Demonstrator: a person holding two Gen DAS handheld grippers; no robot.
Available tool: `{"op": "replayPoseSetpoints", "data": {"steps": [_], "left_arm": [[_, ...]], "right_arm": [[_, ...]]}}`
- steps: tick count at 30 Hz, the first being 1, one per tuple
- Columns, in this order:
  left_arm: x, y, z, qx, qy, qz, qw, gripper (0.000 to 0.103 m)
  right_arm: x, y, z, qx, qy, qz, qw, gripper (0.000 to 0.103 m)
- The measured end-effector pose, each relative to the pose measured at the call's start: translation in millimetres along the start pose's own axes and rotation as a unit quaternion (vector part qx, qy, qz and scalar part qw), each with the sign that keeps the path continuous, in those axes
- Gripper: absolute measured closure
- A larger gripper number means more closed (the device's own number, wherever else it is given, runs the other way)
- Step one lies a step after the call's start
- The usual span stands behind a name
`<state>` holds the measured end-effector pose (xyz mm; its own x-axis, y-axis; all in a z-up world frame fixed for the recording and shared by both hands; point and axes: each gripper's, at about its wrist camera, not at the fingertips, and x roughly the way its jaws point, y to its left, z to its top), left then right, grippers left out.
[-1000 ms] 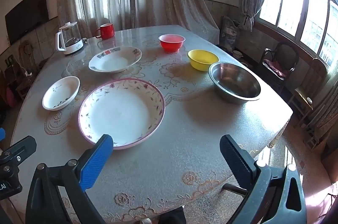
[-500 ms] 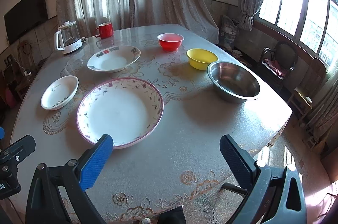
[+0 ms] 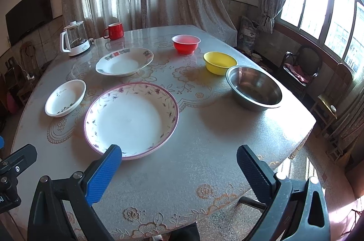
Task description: Organize plates and bowls
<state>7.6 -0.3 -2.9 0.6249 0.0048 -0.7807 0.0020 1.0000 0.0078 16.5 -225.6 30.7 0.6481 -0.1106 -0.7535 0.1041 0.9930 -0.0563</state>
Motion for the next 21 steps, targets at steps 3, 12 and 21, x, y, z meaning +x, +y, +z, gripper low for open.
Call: {"op": "replayPoseSetpoints", "data": {"steps": [3, 12, 21], "left_arm": [[0.0, 0.1, 0.1, 0.0, 0.0, 0.0, 1.0, 0.0], [-0.2, 0.9, -1.3, 0.002, 0.0, -0.002, 1.0, 0.0], [-0.4, 1.4, -1.5, 0.002, 0.0, -0.002, 1.0, 0.0]], "right_arm": [[-0.4, 0.2, -0.2, 0.001, 0.0, 0.001, 1.0, 0.0], [0.7, -0.5, -1.2, 0.003, 0.005, 0.0, 1.0, 0.0], [0.0, -1.2, -1.1, 0.009, 0.002, -0.004, 1.0, 0.0]]}}
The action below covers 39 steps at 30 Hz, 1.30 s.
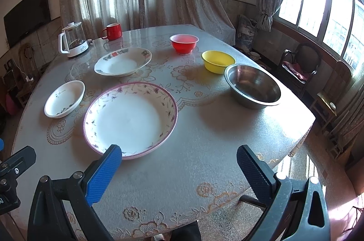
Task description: Organize plates and bowls
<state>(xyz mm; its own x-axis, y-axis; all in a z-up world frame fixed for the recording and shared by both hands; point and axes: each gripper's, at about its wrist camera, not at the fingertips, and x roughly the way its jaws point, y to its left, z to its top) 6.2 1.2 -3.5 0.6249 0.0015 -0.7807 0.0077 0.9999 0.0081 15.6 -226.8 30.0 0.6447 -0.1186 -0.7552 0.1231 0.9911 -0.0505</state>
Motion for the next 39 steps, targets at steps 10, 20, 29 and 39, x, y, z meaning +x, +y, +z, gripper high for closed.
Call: {"op": "replayPoseSetpoints", "data": {"steps": [10, 20, 29, 39], "left_arm": [[1.9, 3.5, 0.6, 0.0, 0.003, -0.001, 1.0, 0.0], [4.7, 4.5, 1.6, -0.003, 0.007, -0.003, 1.0, 0.0], [16.3, 9.6, 6.1, -0.017, 0.026, -0.032, 0.999, 0.0], [55.7, 15.1, 14.7, -0.045, 0.07, -0.022, 0.9963, 0.0]], "right_arm": [[5.0, 2.2, -0.2, 0.0, 0.012, 0.002, 1.0, 0.0], [7.9, 3.8, 1.0, 0.0, 0.015, 0.003, 1.0, 0.0], [12.1, -0.5, 4.8, 0.0, 0.017, 0.013, 1.0, 0.0], [47.9, -21.4, 23.3, -0.023, 0.037, 0.037, 0.998, 0.003]]}}
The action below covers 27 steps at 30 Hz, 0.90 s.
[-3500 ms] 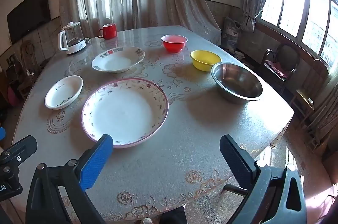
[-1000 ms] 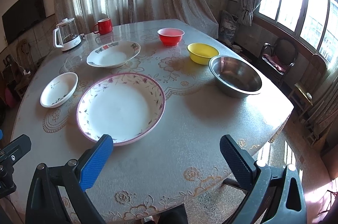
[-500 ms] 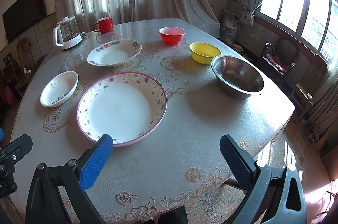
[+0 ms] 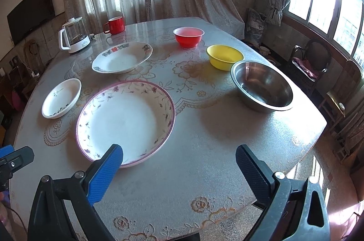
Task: Organize plates and bowls
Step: 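Reach the right gripper to the purple-flower plate rim and close it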
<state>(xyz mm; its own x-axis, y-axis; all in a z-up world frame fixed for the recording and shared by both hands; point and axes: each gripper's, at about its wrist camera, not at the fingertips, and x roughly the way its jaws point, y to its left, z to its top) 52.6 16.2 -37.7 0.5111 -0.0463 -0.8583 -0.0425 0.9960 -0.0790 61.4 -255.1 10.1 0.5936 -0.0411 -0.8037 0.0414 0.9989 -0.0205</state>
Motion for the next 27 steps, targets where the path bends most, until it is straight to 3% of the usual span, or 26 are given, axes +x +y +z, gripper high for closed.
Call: {"op": "replayPoseSetpoints", "data": {"steps": [5, 8, 11, 14, 18, 20, 23, 27], "left_arm": [[33.2, -0.8, 9.0, -0.01, 0.042, 0.048, 0.9979, 0.0], [50.5, -1.1, 11.6, -0.019, 0.064, 0.041, 0.9969, 0.0], [58.0, -4.9, 18.9, -0.025, 0.049, 0.042, 0.9976, 0.0], [67.0, -11.1, 28.4, -0.018, 0.038, 0.059, 0.9973, 0.0], [91.3, -13.4, 39.0, -0.034, 0.063, 0.041, 0.9966, 0.0], [99.4, -13.0, 40.1, -0.048, 0.07, 0.026, 0.996, 0.01], [109.7, -15.4, 38.3, -0.058, 0.082, 0.027, 0.9946, 0.016], [114.8, -22.1, 39.1, -0.06, 0.072, 0.037, 0.9949, 0.028]], "right_arm": [[36.7, -8.0, 16.3, -0.042, 0.034, 0.035, 0.998, 0.018], [51.0, -8.3, 25.4, -0.063, 0.034, 0.062, 0.996, 0.018], [67.6, -4.4, 34.1, -0.098, 0.029, 0.08, 0.992, 0.018], [89.4, 1.0, 43.4, -0.136, 0.045, 0.085, 0.986, 0.018], [116.7, 2.6, 54.4, -0.157, 0.071, 0.106, 0.979, 0.023], [129.5, 0.9, 60.6, -0.156, 0.084, 0.122, 0.977, 0.03], [142.5, 1.9, 67.1, -0.163, 0.099, 0.131, 0.973, 0.04], [154.7, 2.5, 71.3, -0.177, 0.107, 0.154, 0.966, 0.043]]}}
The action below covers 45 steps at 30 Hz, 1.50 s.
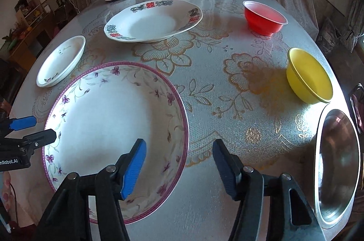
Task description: Organize plates and bowls
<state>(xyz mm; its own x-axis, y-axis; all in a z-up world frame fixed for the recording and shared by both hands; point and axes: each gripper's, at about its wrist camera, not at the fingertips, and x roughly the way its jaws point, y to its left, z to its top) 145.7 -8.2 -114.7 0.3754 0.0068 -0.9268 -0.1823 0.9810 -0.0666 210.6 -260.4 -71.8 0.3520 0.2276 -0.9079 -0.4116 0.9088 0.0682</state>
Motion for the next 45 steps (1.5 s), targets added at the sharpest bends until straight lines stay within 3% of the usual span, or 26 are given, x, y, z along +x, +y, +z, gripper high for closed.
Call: {"op": "replayPoseSetpoints", "data": {"steps": [3, 5, 9, 15, 20, 25, 28, 36, 40, 45], "left_arm": [[2.0, -5.3, 0.3, -0.005, -0.003, 0.01, 0.9999, 0.039], [4.2, -7.7, -0.4, -0.012, 0.0, 0.007, 0.9999, 0.053], [5.4, -8.5, -1.3, -0.028, -0.004, -0.017, 0.9995, 0.063], [8.1, -5.0, 7.5, -0.016, -0.015, -0.038, 0.999, 0.063], [12.7, -9.4, 16.3, 0.034, -0.018, -0.044, 0.9983, 0.063], [15.0, -13.7, 19.2, 0.079, -0.023, -0.059, 0.9948, 0.063], [19.3, -17.8, 24.5, 0.096, -0.024, -0.07, 0.9926, 0.066], [23.4, -19.5, 30.6, 0.135, -0.031, -0.101, 0.9852, 0.068], [24.0, -22.4, 32.4, 0.148, -0.028, -0.138, 0.9789, 0.05], [27.4, -25.4, 38.6, 0.151, -0.03, -0.148, 0.9769, 0.049]], "right_arm": [[6.4, -5.2, 0.8, 0.001, 0.008, 0.022, 1.0, 0.052], [9.0, -6.3, -0.3, 0.0, 0.015, 0.029, 0.999, 0.054], [8.0, -2.5, -3.2, -0.006, 0.009, 0.051, 0.999, 0.059], [12.9, -3.3, -3.9, 0.005, 0.022, 0.056, 0.998, 0.062], [17.6, -5.0, -2.8, 0.026, 0.017, 0.053, 0.998, 0.066], [20.2, 0.8, -2.1, 0.019, 0.011, 0.035, 0.999, 0.071], [19.3, -3.6, -3.0, 0.043, 0.007, 0.033, 0.998, 0.077], [19.3, -7.2, -2.4, 0.081, 0.007, 0.032, 0.996, 0.081], [19.0, -12.6, -3.3, 0.105, 0.008, 0.043, 0.994, 0.084], [19.5, -11.1, -3.0, 0.099, 0.009, 0.041, 0.994, 0.085]]}}
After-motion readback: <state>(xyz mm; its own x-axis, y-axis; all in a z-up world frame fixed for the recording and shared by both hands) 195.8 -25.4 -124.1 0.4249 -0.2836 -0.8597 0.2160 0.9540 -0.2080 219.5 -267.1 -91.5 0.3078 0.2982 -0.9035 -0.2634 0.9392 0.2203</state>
